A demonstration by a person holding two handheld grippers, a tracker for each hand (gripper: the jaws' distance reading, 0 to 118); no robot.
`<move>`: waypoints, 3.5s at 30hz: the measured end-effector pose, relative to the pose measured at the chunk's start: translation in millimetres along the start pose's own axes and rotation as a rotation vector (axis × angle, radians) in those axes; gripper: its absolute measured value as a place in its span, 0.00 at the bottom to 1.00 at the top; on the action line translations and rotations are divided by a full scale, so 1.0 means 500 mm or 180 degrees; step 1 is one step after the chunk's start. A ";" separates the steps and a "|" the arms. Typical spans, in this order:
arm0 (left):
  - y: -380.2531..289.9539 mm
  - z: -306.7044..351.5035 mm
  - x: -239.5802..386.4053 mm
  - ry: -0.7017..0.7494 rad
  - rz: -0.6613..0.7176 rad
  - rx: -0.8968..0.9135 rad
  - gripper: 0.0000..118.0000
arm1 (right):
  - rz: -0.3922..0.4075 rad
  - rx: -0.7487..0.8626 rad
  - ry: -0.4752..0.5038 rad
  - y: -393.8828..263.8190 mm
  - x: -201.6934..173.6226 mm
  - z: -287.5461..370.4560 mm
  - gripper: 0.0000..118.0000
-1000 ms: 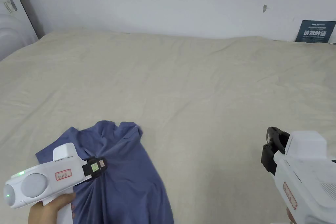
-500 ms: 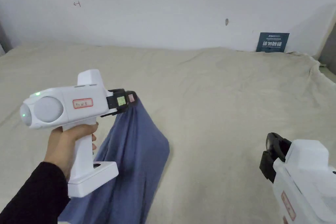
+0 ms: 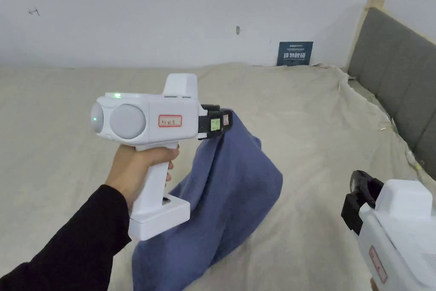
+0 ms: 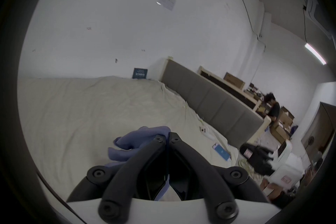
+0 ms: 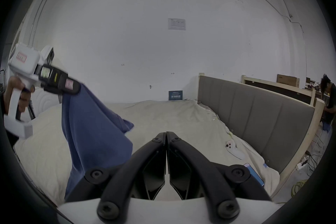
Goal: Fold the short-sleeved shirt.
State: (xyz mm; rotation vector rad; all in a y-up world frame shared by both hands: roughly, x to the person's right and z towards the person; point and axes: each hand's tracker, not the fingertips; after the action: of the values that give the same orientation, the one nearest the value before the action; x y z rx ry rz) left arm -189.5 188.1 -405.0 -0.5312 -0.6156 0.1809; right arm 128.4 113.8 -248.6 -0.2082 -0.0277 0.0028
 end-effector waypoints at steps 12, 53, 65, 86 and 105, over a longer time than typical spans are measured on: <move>-0.308 -0.174 -0.062 0.0467 0.0200 -0.1378 0.00 | -0.0007 -0.0179 -0.0047 -0.039 0.017 -0.007 0.00; -0.226 0.224 -0.033 0.2358 -0.0662 0.1377 0.22 | 0.0072 0.0272 0.0174 0.045 -0.071 0.026 0.00; -0.267 0.244 -0.050 0.2344 -0.0528 0.1380 0.00 | 0.0067 0.0298 0.0188 0.046 -0.075 0.030 0.00; -0.412 0.125 -0.123 0.1888 0.0655 -0.0528 0.00 | 0.0020 0.0101 0.0196 0.005 -0.060 0.015 0.00; -0.580 0.003 -0.143 0.2154 0.0968 -0.1565 0.66 | 0.0028 -0.0242 0.0223 -0.050 -0.047 -0.017 0.00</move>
State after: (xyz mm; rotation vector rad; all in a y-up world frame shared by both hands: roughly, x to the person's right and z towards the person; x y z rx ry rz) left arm -246.2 -81.0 -288.0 -1.1021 0.0980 0.1226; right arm 105.0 87.2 -252.4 -0.2844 0.0430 0.0031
